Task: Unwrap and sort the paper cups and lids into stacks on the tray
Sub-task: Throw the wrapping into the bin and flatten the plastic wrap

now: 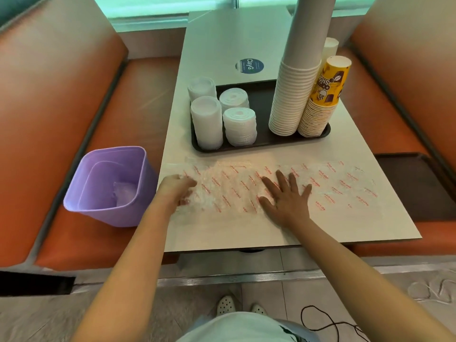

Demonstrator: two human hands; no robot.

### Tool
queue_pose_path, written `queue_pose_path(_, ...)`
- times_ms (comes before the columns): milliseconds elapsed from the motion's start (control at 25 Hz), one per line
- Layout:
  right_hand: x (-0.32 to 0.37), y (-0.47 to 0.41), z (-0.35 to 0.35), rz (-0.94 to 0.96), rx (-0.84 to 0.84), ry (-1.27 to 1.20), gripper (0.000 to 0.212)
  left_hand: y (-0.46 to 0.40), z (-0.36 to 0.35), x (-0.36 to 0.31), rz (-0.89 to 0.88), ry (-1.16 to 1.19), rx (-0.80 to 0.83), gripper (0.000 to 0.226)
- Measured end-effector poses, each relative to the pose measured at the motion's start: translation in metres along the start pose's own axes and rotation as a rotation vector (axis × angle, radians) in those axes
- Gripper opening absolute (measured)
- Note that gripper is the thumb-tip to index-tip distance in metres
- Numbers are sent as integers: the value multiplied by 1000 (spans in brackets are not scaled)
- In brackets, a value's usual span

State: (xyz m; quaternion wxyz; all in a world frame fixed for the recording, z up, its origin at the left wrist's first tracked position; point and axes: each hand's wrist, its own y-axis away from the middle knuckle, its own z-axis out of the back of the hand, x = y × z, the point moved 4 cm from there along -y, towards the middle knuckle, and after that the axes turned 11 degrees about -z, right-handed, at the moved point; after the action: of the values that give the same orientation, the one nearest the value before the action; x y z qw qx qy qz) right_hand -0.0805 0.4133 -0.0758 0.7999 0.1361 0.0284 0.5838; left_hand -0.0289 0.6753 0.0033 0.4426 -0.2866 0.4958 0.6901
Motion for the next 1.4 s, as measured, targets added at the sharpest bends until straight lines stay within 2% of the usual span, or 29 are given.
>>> queue_pose_path(80, -1, -2, -1, -7, 20, 24, 65, 1, -3, -28, -96, 110, 44, 17)
queue_pose_path(160, 0, -1, 3, -17, 16, 49, 65, 7, -15, -54, -150, 150, 165, 23)
queue_pose_path(240, 15, 8, 17, 72, -167, -98, 72, 6, -23, -64, -197, 102, 220, 24)
queue_pose_path(320, 43, 25, 35, 299, -373, -332, 76, 2, -27, -63, -209, 120, 211, 16)
queue_pose_path(360, 58, 30, 38, 379, -397, -384, 77, -1, -27, -59, -197, 166, 199, 12)
queue_pose_path(440, 82, 33, 28, 388, -259, -361, 82, -6, -24, -43, -102, 201, 214, 35)
queue_pose_path(520, 93, 27, 7, 276, -40, -237, 81, -6, -22, -15, 39, 100, 295, 66)
queue_pose_path(600, 94, 21, -9, 218, 48, -109, 80, -4, -21, 11, 87, 63, 341, 74)
queue_pose_path(720, 98, 19, -17, 232, 62, -13, 85, -12, -14, 29, 57, 71, 275, 49)
queue_pose_path(840, 100, 21, -18, 244, 70, 20, 83, -13, -6, 40, 78, 12, 295, 14)
queue_pose_path(880, 101, 21, -18, 246, 75, 25, 83, -13, -5, 42, 80, -17, 295, 8)
queue_pose_path(1000, 101, 20, -11, 243, 104, -111, 84, -14, 1, 33, 20, 47, 191, 5)
queue_pose_path(1120, 73, 15, 15, 127, -73, -288, 72, -23, 10, 5, -147, 56, 11, 6)
queue_pose_path(1200, 31, 6, 28, -20, -142, -231, 54, -24, 17, -17, -257, -16, -130, 13)
queue_pose_path(1240, 8, 1, 31, -73, -124, -140, 49, -21, 20, -30, -317, -71, -206, 17)
queue_pose_path(1320, -25, -4, 26, -113, -10, 43, 54, -5, 22, -57, -444, -171, -357, 21)
queue_pose_path(1400, -36, -5, 14, -98, 74, 55, 61, 16, 8, -82, -598, -210, -420, 24)
